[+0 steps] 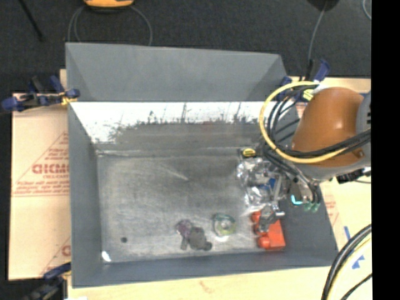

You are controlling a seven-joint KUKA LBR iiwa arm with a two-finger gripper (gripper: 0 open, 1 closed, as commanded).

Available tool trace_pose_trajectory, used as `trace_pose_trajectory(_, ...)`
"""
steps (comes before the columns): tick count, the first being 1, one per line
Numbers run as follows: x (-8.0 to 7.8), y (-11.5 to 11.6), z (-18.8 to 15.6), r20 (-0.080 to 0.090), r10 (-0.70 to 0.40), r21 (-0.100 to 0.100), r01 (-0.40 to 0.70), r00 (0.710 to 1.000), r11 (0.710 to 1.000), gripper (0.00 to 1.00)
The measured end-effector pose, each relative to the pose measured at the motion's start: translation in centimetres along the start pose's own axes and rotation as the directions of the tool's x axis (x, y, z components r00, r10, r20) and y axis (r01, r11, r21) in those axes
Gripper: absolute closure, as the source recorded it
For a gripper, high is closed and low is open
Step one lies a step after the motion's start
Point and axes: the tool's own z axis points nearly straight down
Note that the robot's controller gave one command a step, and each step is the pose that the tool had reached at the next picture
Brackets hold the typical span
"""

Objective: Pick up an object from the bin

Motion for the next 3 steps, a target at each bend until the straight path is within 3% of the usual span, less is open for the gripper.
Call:
trace_pose_trajectory(1,2.6,4.7,10.5,0.025,-0.250,0.008,0.250,0.968,0.968,0.00)
trace_pose_trajectory(2,2.6,4.6,10.4,0.027,-0.252,0.009,0.252,0.967,0.968,1.00)
trace_pose_trajectory(3,2.6,3.0,0.7,0.014,-0.301,0.006,0.301,0.954,0.954,1.00)
